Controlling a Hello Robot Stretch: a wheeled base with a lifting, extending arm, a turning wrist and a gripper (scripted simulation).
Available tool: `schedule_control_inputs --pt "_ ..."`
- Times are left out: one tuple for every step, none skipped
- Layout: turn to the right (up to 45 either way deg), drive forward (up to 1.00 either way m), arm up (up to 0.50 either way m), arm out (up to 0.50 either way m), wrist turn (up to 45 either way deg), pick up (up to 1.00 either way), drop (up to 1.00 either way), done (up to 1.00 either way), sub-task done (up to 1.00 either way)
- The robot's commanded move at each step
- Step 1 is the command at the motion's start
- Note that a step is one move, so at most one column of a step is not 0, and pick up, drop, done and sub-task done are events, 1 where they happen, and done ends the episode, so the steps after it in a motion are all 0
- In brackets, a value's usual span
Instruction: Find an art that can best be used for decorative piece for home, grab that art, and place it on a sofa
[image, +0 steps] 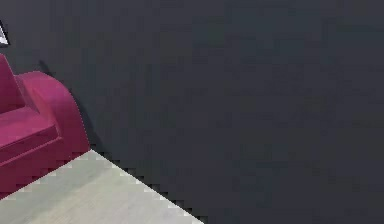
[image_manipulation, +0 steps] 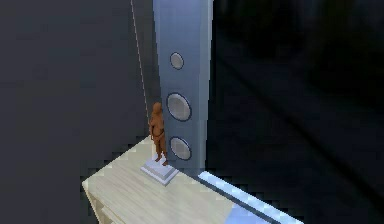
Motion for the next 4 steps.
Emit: schedule_control_inputs --pt "0.0 0.00 0.50 0.00 0.0 0.00 0.00 0.00 0.00" --pt "0.0 0.00 0.34 0.00 0.0 0.00 0.00 0.00 0.00" --pt "0.0 0.00 0.00 0.26 0.0 0.00 0.00 0.00 0.00" --pt "0.0 0.00 0.00 0.26 0.0 0.00 0.00 0.00 0.00"
